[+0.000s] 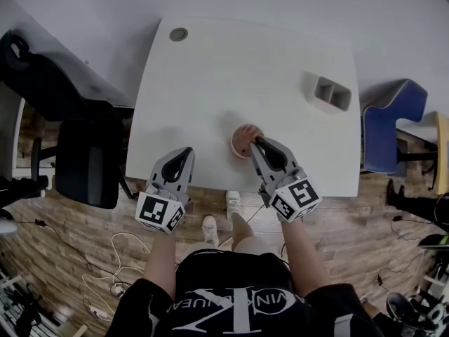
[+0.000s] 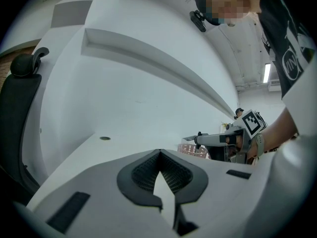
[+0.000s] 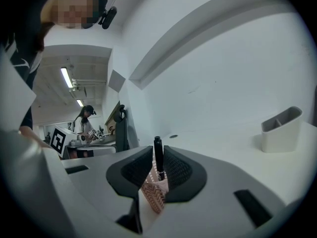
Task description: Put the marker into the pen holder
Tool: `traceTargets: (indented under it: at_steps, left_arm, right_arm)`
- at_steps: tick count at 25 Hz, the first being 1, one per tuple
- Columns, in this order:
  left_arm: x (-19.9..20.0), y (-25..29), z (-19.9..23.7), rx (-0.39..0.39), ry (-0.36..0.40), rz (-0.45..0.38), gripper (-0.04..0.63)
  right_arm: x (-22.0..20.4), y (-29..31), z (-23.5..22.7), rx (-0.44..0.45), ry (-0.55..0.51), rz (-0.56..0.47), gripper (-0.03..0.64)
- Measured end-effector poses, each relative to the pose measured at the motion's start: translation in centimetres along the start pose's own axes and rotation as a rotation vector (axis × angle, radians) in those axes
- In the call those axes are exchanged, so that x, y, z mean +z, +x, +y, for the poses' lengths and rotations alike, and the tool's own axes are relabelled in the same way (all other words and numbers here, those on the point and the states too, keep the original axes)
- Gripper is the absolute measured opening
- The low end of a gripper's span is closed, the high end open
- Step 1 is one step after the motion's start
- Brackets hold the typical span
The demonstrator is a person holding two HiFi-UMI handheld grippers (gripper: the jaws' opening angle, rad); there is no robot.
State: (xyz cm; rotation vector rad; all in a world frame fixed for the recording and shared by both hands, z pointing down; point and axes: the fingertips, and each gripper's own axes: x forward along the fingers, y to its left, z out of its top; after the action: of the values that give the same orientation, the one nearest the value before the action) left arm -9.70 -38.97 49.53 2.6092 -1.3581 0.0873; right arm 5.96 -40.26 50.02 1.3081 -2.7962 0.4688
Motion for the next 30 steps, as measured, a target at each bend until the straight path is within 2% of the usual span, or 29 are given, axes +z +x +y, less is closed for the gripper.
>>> traceTargets:
  at_steps: [6, 17, 30]
  left_arm:
    - [-0.4, -0.2, 0.1, -0.008, 0.004, 0.003, 0.014]
    - [-0.3, -0.3, 0.0, -0.002, -0.006, 0.009, 0.014]
    - [-0.2, -0.7, -0.5, -0.01, 0.005, -0.004, 0.014]
  right_arm:
    - [0.2, -0.3, -0.6, -0.019, 0.022, -0.016, 0.063]
    - [0.2, -1.0, -1.7, -0.051, 0.055, -0.035, 0.14]
    - [0.5, -2.4, -2.6, -0.097, 0.097, -0.044, 0.149]
